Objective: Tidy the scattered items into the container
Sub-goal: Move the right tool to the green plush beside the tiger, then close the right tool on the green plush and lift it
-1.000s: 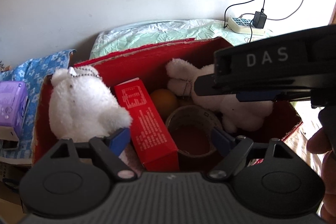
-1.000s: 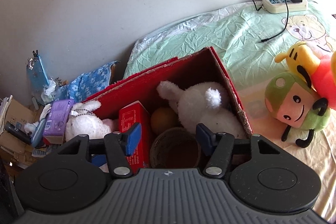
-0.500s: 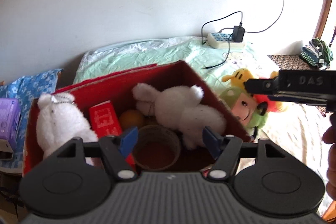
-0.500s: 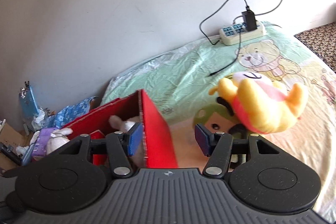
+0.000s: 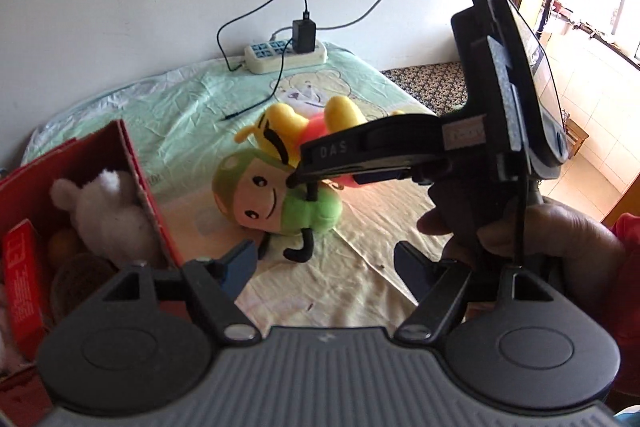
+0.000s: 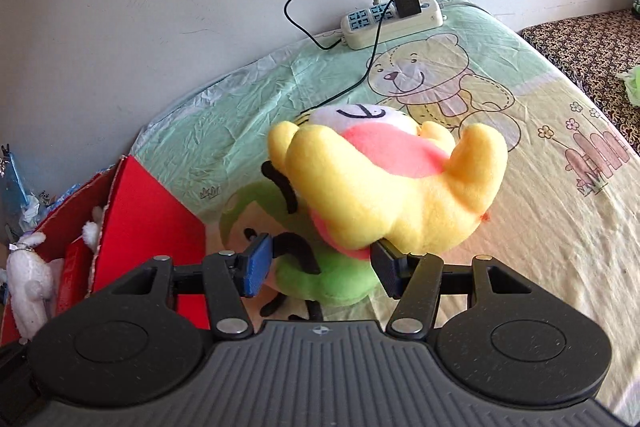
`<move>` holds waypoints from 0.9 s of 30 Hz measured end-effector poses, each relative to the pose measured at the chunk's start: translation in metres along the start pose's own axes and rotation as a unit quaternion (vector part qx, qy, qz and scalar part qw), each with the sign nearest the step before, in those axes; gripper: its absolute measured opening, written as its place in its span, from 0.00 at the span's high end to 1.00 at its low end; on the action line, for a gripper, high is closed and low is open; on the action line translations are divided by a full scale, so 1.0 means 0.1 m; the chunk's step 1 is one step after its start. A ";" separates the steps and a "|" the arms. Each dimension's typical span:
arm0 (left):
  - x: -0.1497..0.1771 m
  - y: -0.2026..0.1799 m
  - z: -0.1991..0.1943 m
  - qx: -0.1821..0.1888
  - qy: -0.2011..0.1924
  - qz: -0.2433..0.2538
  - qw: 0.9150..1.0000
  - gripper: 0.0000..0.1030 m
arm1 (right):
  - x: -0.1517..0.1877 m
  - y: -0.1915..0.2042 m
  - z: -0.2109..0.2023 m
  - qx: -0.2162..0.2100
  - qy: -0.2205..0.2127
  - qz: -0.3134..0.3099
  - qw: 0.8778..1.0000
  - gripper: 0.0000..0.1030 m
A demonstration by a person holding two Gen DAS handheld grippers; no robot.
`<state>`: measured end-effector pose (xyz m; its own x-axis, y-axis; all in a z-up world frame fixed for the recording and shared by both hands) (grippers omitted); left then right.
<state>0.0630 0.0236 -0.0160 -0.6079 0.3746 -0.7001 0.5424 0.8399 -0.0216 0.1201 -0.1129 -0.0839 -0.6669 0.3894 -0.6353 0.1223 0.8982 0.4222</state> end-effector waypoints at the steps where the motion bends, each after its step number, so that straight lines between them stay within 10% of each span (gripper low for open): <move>1: 0.01 -0.02 0.06 -0.003 0.003 -0.005 1.000 0.25 | -0.01 -0.06 0.02 0.003 0.000 0.001 1.000 0.43; 20: 0.08 -0.18 0.81 -0.027 0.029 -0.071 0.997 0.18 | -0.17 -0.12 0.22 -0.199 0.102 -0.022 0.974 0.45; 27: 0.12 -0.09 1.06 -0.061 0.039 -0.077 0.994 0.17 | -0.17 -0.14 0.62 -0.206 0.138 -0.022 0.968 0.42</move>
<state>0.1125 -0.0210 -0.1003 -0.7241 0.2637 -0.6374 0.3679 0.9293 -0.0335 0.1754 -0.1200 -0.1190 -0.8428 0.2330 -0.4853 -0.1764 0.7321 0.6579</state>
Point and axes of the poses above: each gripper's, at about its wrist camera, not at the fingertips, and z roughly the way its jaws point, y to its left, x to its underside, the point moved 6 cm from there along z, roughly the way its jaws point, and after that the axes turned 5 degrees about -x, right-handed, at the moved point
